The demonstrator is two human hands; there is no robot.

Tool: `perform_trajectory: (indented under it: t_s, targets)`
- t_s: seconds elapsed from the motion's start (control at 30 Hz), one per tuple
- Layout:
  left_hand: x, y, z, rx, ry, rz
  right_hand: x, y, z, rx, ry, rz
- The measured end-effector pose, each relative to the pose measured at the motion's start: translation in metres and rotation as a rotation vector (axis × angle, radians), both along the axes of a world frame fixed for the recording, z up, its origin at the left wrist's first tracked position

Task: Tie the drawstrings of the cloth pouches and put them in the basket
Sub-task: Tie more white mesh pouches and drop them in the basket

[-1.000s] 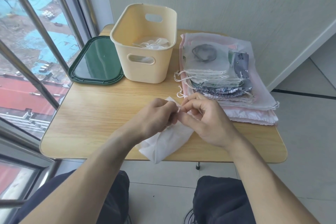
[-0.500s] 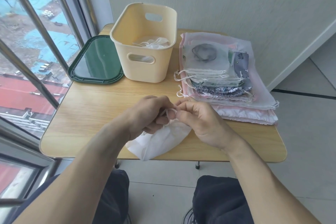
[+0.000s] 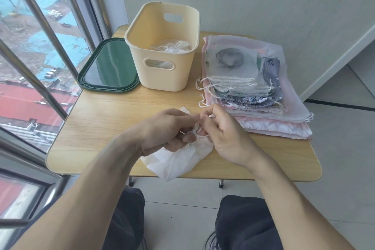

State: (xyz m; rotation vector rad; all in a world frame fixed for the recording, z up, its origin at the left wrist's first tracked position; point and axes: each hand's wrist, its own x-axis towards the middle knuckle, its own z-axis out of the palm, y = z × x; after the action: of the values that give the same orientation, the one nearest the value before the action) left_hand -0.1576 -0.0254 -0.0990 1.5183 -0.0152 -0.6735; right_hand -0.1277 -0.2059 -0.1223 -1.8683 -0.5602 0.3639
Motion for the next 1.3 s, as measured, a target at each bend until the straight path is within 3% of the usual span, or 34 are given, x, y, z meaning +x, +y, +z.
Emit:
perform_trajectory:
  t_s: [0.1,0.2,0.37,0.6,0.77,1.0,1.17,1.3]
  targets:
    - [0.001,-0.001,-0.001,0.047,-0.071,0.049,0.001,0.0,0.001,0.06,0.052,-0.048]
    - [0.004,-0.002,-0.007,0.045,-0.079,0.243,0.006,-0.001,0.0,0.122,0.11,-0.071]
    - [0.007,-0.007,-0.011,0.006,-0.191,0.435,0.003,-0.002,0.001,0.048,0.012,-0.054]
    - [0.003,-0.008,-0.01,-0.006,-0.277,0.321,0.002,0.003,-0.004,-0.053,-0.211,-0.193]
    - [0.003,-0.005,-0.008,-0.017,-0.269,0.22,0.004,-0.001,-0.004,-0.108,-0.235,-0.155]
    - [0.006,-0.003,-0.008,-0.039,-0.334,0.191,0.001,0.003,0.004,0.05,-0.273,-0.204]
    - [0.005,-0.009,-0.011,0.072,-0.44,0.276,0.0,0.005,-0.001,0.014,-0.336,-0.224]
    - [0.006,-0.015,-0.013,0.321,-0.629,0.464,-0.001,0.008,-0.001,0.081,-0.27,-0.26]
